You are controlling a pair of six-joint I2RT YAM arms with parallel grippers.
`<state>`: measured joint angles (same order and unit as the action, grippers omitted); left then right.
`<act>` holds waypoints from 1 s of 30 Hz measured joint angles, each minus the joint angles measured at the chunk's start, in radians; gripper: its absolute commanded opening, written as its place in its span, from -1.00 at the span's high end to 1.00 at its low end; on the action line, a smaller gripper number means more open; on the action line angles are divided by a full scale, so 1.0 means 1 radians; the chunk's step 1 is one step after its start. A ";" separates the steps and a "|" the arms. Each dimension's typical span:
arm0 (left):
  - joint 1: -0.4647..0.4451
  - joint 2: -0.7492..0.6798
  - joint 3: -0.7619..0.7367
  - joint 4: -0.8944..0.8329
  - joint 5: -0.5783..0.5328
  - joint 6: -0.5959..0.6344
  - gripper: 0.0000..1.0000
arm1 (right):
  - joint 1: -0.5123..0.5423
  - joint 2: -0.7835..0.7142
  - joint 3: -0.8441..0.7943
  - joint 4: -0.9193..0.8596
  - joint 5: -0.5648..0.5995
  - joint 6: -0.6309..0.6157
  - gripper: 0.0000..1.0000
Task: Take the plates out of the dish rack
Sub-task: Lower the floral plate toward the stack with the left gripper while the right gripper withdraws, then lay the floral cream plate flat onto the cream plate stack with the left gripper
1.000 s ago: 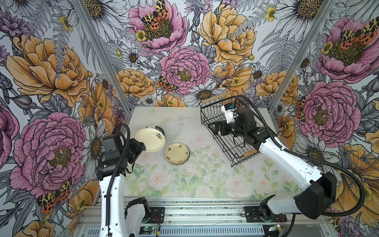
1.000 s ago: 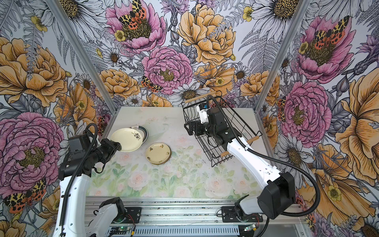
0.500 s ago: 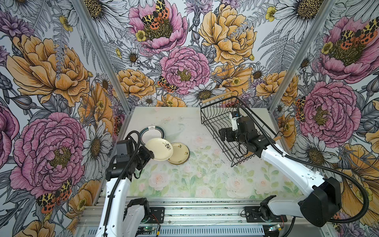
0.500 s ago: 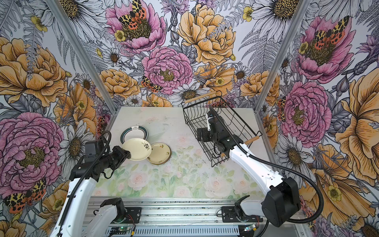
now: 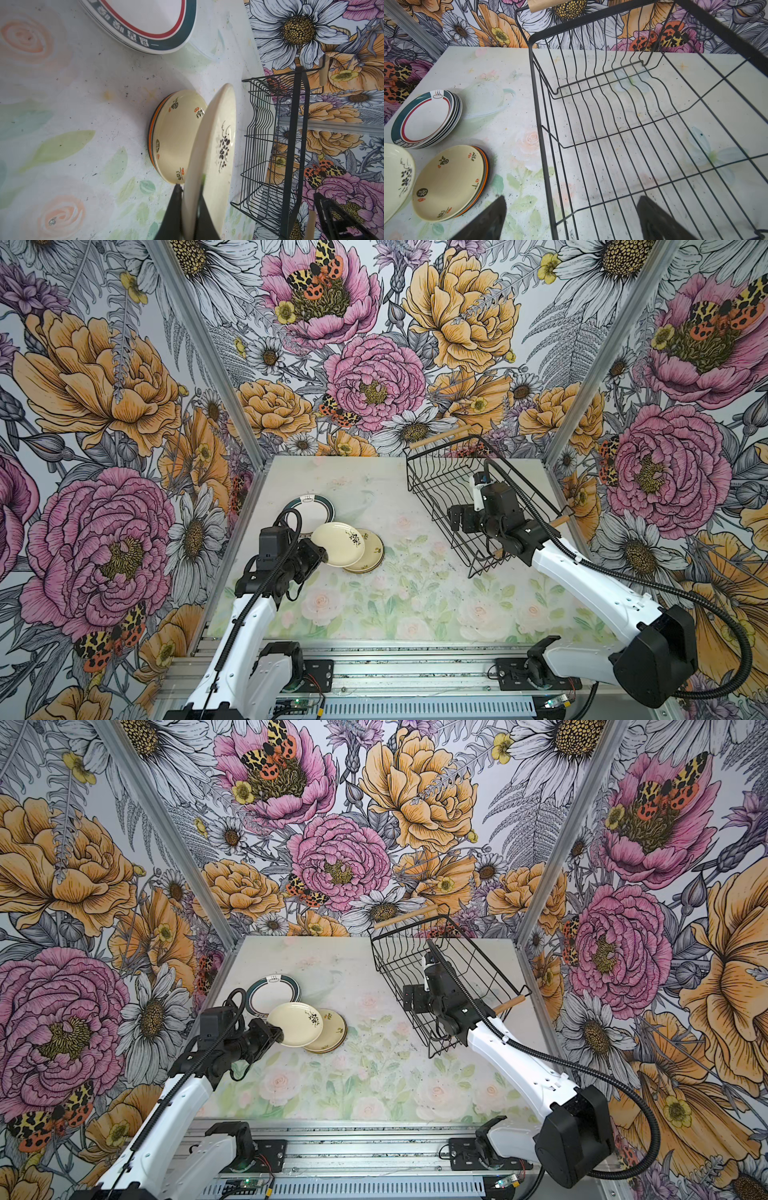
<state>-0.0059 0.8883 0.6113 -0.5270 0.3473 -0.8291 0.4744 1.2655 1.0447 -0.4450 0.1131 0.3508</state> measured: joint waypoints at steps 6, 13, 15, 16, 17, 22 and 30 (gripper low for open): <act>-0.007 0.060 -0.027 0.117 0.009 -0.003 1.00 | 0.000 -0.008 -0.012 0.000 0.024 0.019 -0.99; -0.038 0.109 -0.043 0.236 0.027 -0.010 1.00 | 0.000 -0.008 -0.016 0.000 0.030 0.029 -0.99; -0.046 0.129 -0.057 0.267 0.030 -0.011 0.99 | 0.000 -0.008 -0.019 0.000 0.030 0.032 -0.99; -0.049 0.135 -0.062 0.277 0.031 -0.012 0.98 | 0.000 -0.008 -0.021 0.000 0.030 0.034 -0.99; -0.053 0.141 -0.066 0.285 0.031 -0.013 0.96 | 0.000 -0.008 -0.025 0.000 0.030 0.034 -0.99; -0.058 0.154 -0.070 0.313 0.031 -0.013 0.97 | 0.000 -0.008 -0.027 -0.001 0.030 0.044 -0.99; -0.080 0.230 -0.070 0.352 0.032 -0.013 0.95 | 0.000 -0.008 -0.028 -0.001 0.029 0.053 -0.99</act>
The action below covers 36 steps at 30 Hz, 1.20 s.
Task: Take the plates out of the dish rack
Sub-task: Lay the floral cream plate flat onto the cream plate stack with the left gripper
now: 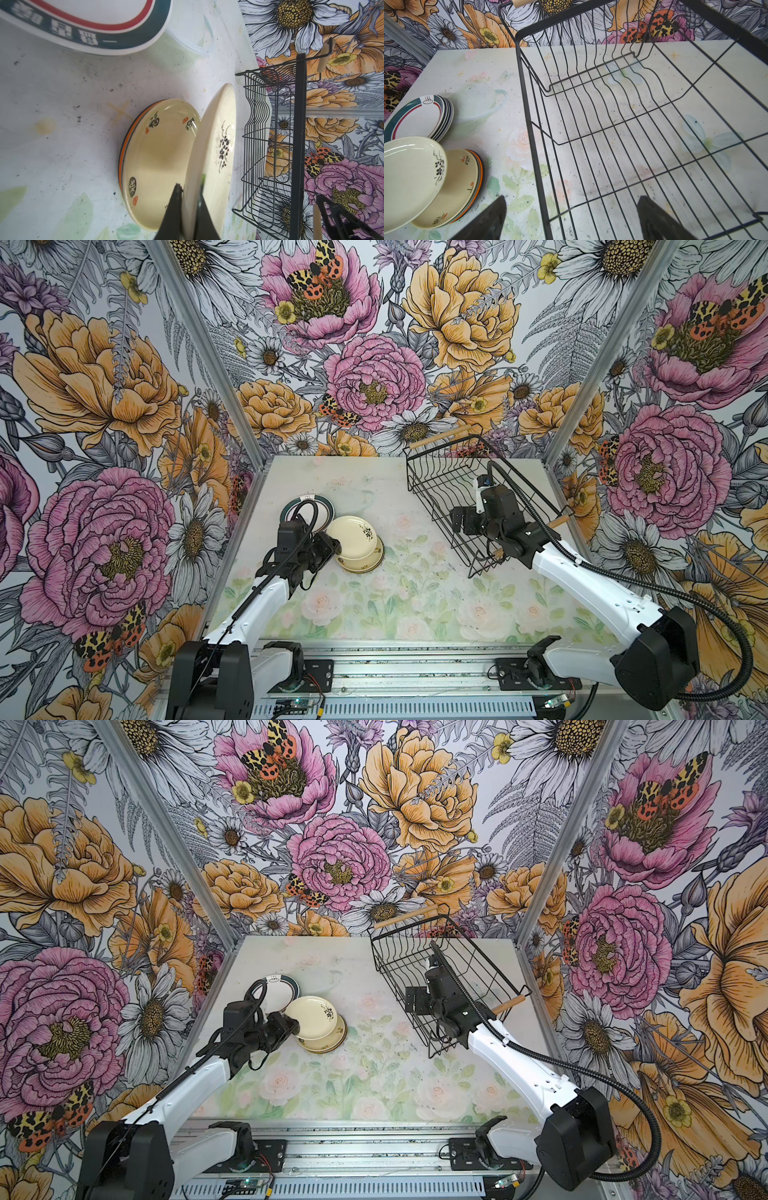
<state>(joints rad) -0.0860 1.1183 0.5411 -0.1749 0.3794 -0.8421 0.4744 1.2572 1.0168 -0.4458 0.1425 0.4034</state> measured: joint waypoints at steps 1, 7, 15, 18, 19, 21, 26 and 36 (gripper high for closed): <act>-0.004 0.004 0.000 0.001 0.000 0.000 0.95 | 0.000 0.000 0.000 0.000 0.000 0.000 -0.99; -0.010 0.018 0.000 0.000 -0.001 0.003 0.94 | 0.000 0.000 0.000 0.000 0.000 0.000 -0.99; -0.010 0.019 -0.001 -0.009 -0.003 0.011 0.86 | 0.000 0.001 0.000 -0.001 -0.001 0.000 -0.99; -0.010 0.025 -0.001 -0.014 -0.006 0.014 0.85 | 0.000 0.002 0.000 -0.001 -0.002 0.000 -0.99; -0.010 0.027 -0.001 -0.016 -0.006 0.015 0.85 | 0.000 0.003 0.000 -0.001 -0.005 0.000 -0.99; -0.010 0.034 -0.001 -0.020 -0.006 0.016 0.86 | 0.000 0.008 0.000 0.000 -0.008 0.000 -0.99; -0.010 0.051 -0.001 -0.024 -0.009 0.024 0.85 | 0.000 0.017 0.000 -0.007 -0.008 0.000 -0.99; -0.012 0.073 -0.001 -0.032 -0.028 0.037 0.83 | 0.000 0.023 0.000 -0.008 -0.009 0.000 -0.99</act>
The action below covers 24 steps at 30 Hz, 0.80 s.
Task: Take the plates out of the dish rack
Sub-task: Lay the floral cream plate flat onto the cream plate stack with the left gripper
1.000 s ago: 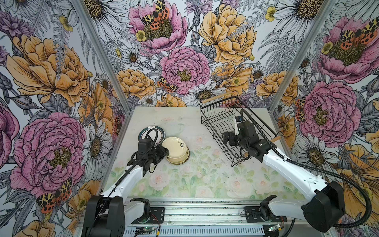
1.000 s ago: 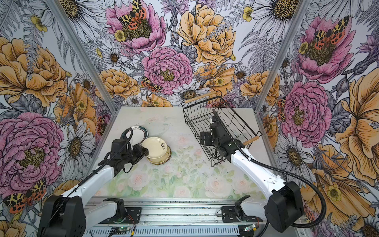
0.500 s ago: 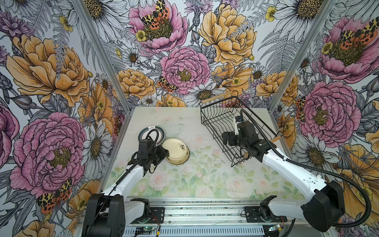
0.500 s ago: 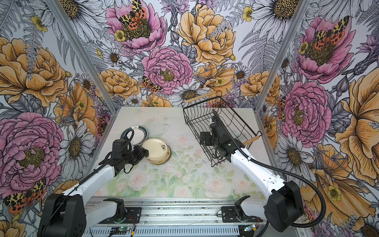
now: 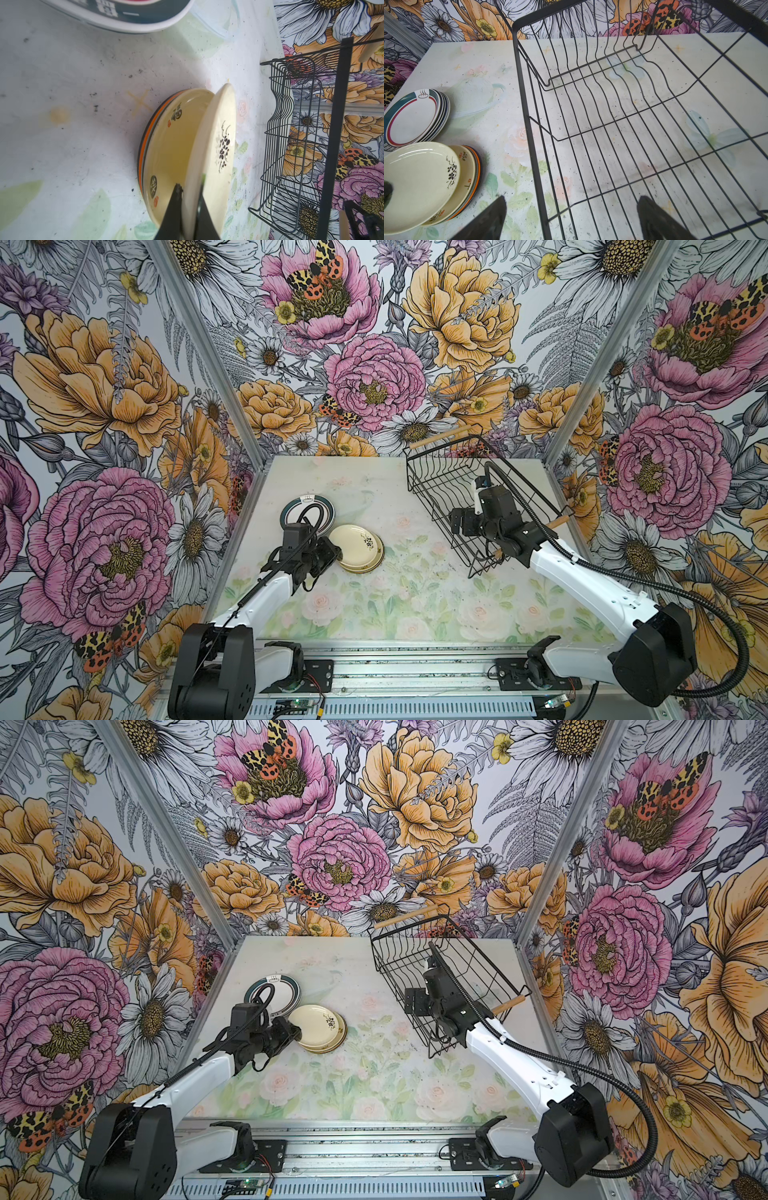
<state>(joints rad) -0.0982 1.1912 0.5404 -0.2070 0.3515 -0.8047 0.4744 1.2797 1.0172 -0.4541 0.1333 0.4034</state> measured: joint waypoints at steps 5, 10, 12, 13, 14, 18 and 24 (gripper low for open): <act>-0.009 0.014 0.000 -0.002 -0.005 0.001 0.81 | 0.000 0.005 0.000 -0.002 -0.006 0.000 -0.99; -0.011 0.035 0.000 -0.002 -0.008 0.003 0.73 | 0.000 0.005 0.000 -0.002 -0.007 0.000 -0.99; -0.011 0.042 0.000 -0.002 -0.009 0.004 0.73 | 0.000 0.006 0.000 -0.002 -0.007 0.000 -0.99; -0.011 0.046 0.000 -0.001 -0.009 0.003 0.73 | 0.000 0.005 0.000 -0.002 -0.007 0.000 -0.99; -0.011 0.048 0.000 -0.002 -0.009 0.003 0.72 | 0.000 0.005 0.000 -0.002 -0.007 0.000 -0.99; -0.017 0.051 0.000 -0.002 -0.009 0.004 0.65 | 0.000 0.005 0.000 -0.002 -0.007 0.000 -0.99; -0.027 0.051 0.002 -0.021 -0.029 0.012 0.39 | 0.000 0.006 0.000 -0.002 -0.007 0.000 -0.99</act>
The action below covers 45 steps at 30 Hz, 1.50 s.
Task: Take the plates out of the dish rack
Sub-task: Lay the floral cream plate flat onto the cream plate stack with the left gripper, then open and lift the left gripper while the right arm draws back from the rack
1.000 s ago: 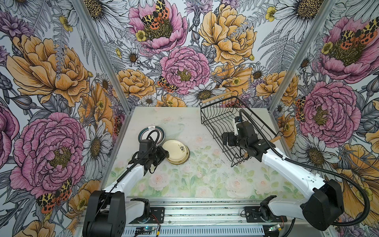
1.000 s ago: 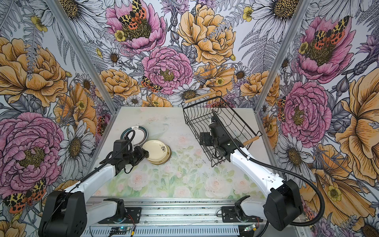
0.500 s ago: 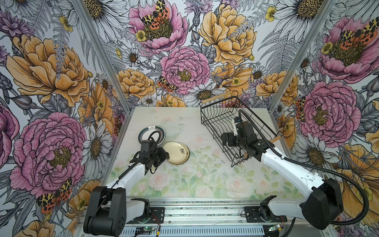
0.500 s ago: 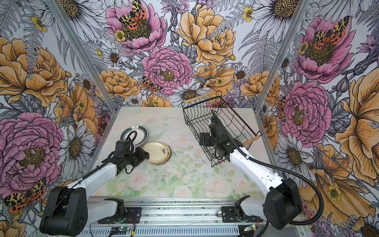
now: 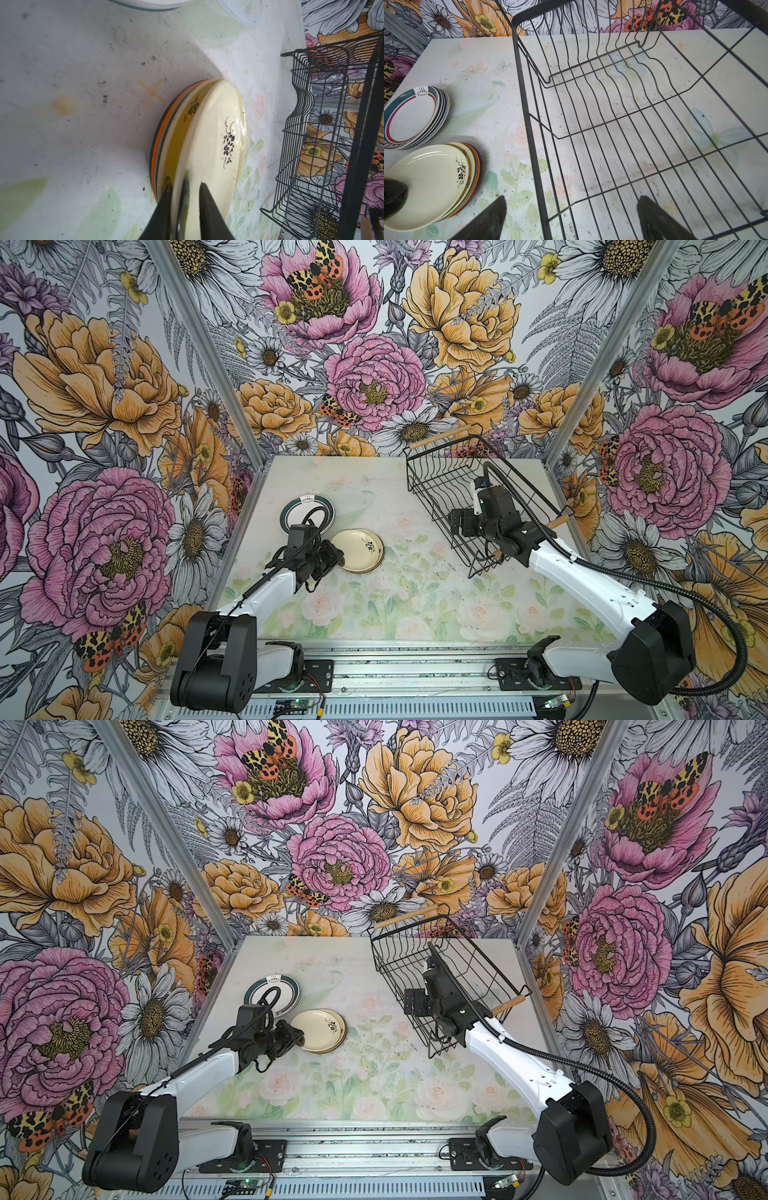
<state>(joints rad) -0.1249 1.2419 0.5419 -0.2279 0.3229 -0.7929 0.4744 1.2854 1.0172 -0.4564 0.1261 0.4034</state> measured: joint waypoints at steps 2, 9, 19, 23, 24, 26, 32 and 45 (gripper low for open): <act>-0.008 0.000 0.009 -0.009 -0.006 0.004 0.32 | 0.000 0.000 0.000 0.000 -0.003 0.000 -0.99; -0.031 0.000 0.051 -0.069 -0.061 0.015 0.20 | 0.000 0.008 0.000 -0.002 -0.008 0.000 -0.99; -0.085 0.000 0.117 -0.186 -0.167 0.037 0.12 | 0.000 0.023 0.000 -0.006 -0.011 0.000 -0.99; -0.102 0.000 0.143 -0.222 -0.209 0.046 0.09 | 0.000 0.026 0.001 -0.007 -0.018 0.000 -0.99; -0.106 0.001 0.147 -0.228 -0.216 0.049 0.08 | 0.000 0.026 0.001 -0.007 -0.018 0.000 -0.99; -0.114 0.010 0.158 -0.240 -0.229 0.055 0.08 | 0.000 0.026 0.001 -0.007 -0.018 -0.001 -0.99; -0.137 0.071 0.198 -0.259 -0.251 0.071 0.10 | 0.000 0.027 0.001 -0.007 -0.018 -0.001 -0.99; -0.157 0.067 0.225 -0.328 -0.327 0.087 -0.22 | -0.006 0.026 0.001 -0.015 -0.017 -0.008 -0.99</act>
<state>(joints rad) -0.2817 1.3090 0.7673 -0.5560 -0.0036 -0.7059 0.4683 1.3117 1.0180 -0.4713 0.1089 0.3954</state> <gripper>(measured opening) 0.588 0.994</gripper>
